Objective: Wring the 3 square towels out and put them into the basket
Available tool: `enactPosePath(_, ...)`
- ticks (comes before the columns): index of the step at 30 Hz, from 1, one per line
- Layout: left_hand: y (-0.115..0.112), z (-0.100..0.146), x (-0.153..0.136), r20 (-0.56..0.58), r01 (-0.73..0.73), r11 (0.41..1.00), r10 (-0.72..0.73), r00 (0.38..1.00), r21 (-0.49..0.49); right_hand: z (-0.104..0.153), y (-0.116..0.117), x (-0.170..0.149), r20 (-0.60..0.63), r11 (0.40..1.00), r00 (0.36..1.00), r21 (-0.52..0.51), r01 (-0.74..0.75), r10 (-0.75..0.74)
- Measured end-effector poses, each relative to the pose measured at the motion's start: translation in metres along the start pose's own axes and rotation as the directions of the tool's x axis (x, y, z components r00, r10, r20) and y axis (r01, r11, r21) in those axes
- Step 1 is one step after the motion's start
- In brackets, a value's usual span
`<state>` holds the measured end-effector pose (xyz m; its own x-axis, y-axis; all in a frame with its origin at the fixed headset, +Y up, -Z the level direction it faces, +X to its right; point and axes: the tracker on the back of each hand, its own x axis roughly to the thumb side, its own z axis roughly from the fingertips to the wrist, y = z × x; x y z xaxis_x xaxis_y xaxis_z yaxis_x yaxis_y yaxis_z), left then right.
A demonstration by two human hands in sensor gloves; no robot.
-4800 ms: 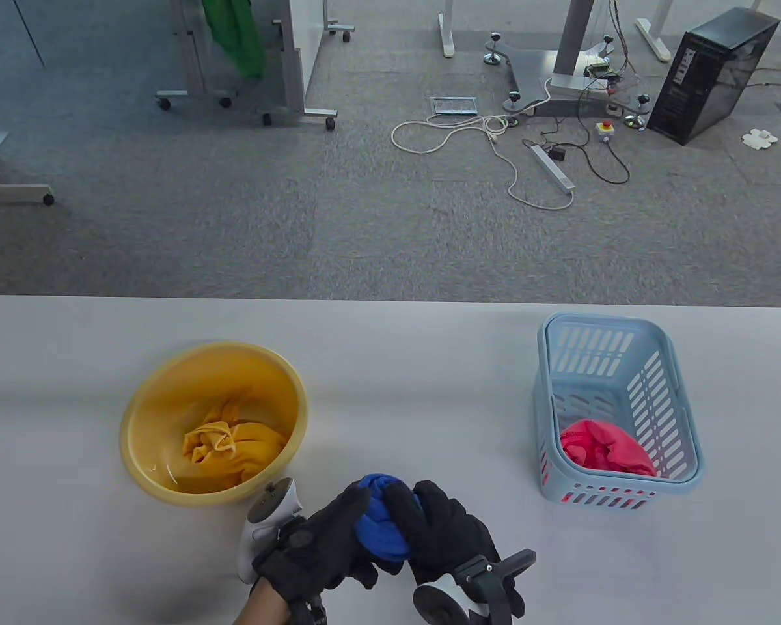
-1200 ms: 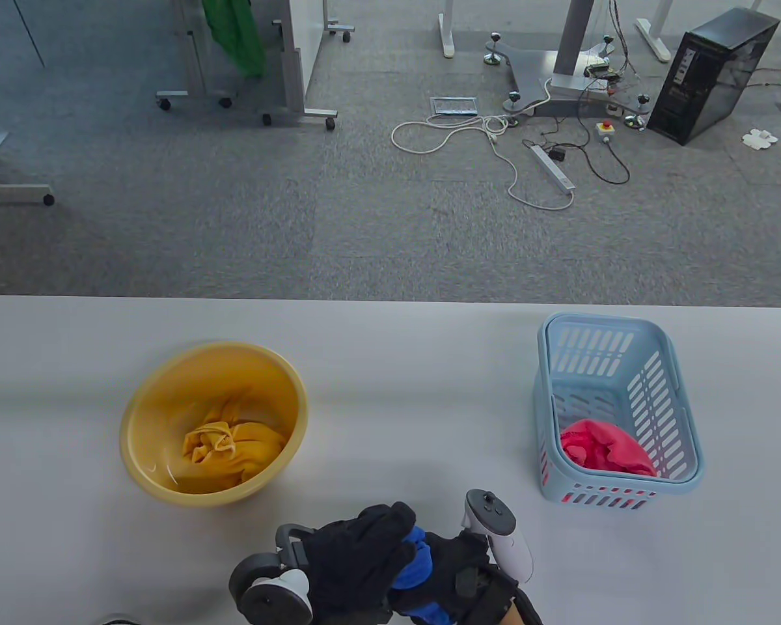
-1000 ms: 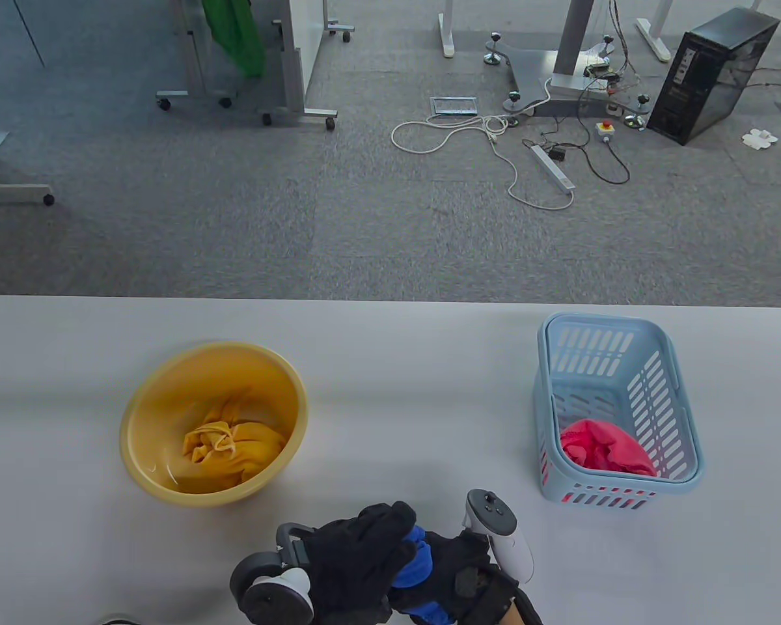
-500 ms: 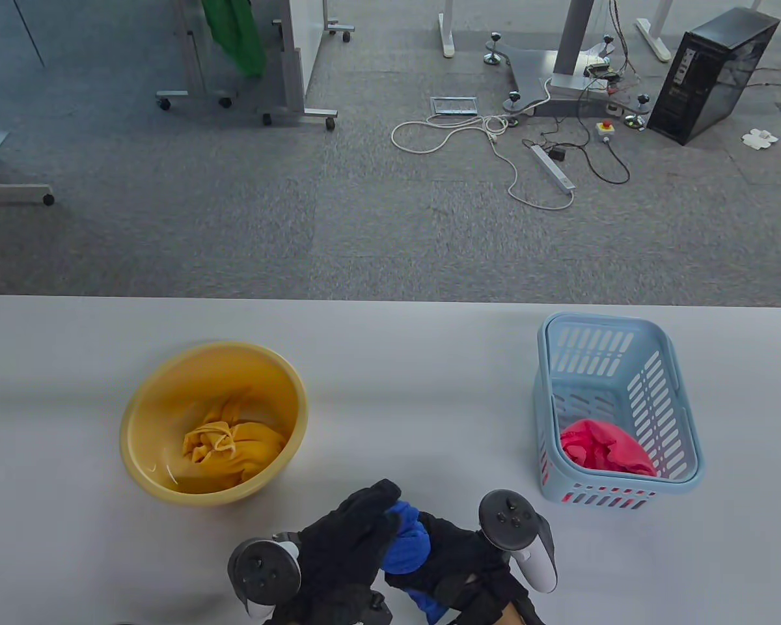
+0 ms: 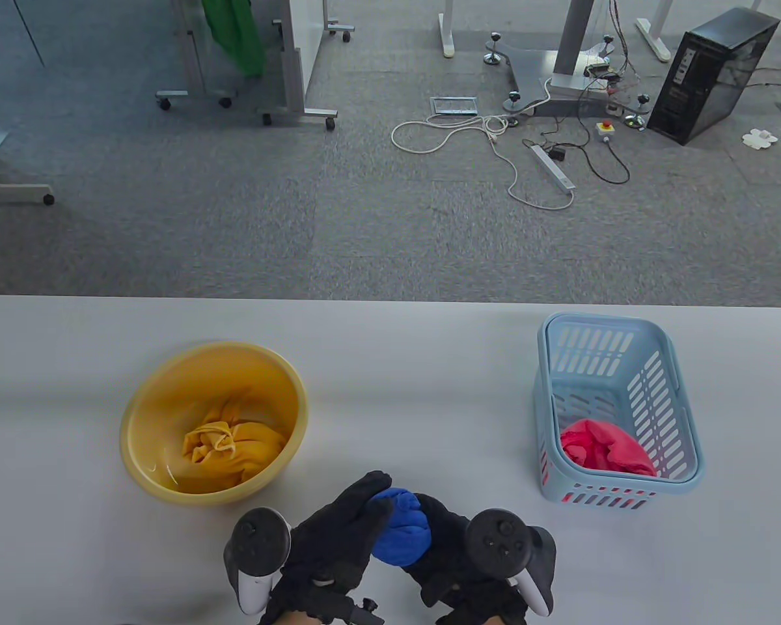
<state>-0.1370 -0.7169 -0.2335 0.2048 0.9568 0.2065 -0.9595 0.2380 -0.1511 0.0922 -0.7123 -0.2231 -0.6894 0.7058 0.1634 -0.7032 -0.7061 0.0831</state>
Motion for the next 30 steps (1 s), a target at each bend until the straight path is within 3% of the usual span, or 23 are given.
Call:
enactPosePath(11,0.003,-0.002,-0.01,-0.148,-0.04,0.997,0.029,0.989,-0.072,0.008,0.001,0.014,0.066,0.95,0.965,-0.206,-0.235,0.253)
enactPosePath(17,0.006,-0.001,-0.013,-0.193,0.04,0.998,-0.05,0.98,-0.058,0.008,0.007,0.02,0.086,0.913,0.93,-0.243,-0.329,0.358)
enactPosePath(19,0.006,-0.002,-0.013,-0.173,0.023,0.998,-0.034,0.984,-0.063,0.009,0.007,0.022,0.081,0.907,0.925,-0.246,-0.343,0.372)
enactPosePath(25,0.005,-0.004,-0.002,0.007,0.168,0.985,-0.168,0.986,-0.047,0.01,0.002,0.024,0.061,0.891,0.916,-0.266,-0.369,0.398)
enactPosePath(30,0.002,-0.002,0.002,0.036,0.219,0.976,-0.218,0.975,-0.018,0.013,-0.008,0.025,0.044,0.867,0.89,-0.253,-0.429,0.453)
